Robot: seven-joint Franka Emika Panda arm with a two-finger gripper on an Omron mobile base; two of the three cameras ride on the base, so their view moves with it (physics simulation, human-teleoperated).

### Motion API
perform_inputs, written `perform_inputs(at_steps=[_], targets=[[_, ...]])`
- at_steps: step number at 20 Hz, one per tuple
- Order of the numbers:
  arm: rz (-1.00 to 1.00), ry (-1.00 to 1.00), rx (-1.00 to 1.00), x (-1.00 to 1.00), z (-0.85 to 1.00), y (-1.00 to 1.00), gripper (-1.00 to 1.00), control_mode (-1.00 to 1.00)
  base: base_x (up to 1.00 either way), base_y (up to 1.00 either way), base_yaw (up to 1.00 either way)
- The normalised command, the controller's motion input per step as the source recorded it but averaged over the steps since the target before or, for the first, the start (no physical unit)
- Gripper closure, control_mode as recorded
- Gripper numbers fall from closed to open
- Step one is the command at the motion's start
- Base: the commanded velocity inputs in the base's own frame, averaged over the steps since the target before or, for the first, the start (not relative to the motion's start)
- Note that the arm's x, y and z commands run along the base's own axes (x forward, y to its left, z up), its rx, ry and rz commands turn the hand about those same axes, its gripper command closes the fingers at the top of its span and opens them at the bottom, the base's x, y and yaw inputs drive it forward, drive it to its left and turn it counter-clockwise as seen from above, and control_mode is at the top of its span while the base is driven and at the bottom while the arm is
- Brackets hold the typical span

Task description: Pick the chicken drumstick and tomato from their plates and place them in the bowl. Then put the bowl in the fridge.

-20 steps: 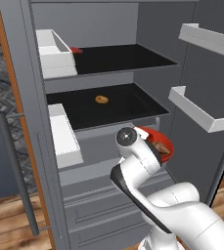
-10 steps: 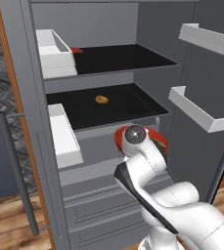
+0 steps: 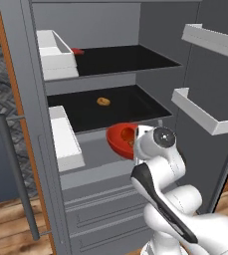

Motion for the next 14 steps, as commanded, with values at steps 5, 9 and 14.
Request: perform_inputs(at_steps=[5,9,14], targets=[[0.13,-0.08,0.0,0.01,0.28,0.03,1.0,-1.0,0.0,0.0,0.0],[0.11,0.0,-0.03,0.01,0.24,0.03,1.0,-1.0,0.0,0.0,0.0],[0.15,0.0,-0.05,-0.05,0.32,0.0,1.0,-1.0,0.0,0.0,0.0]])
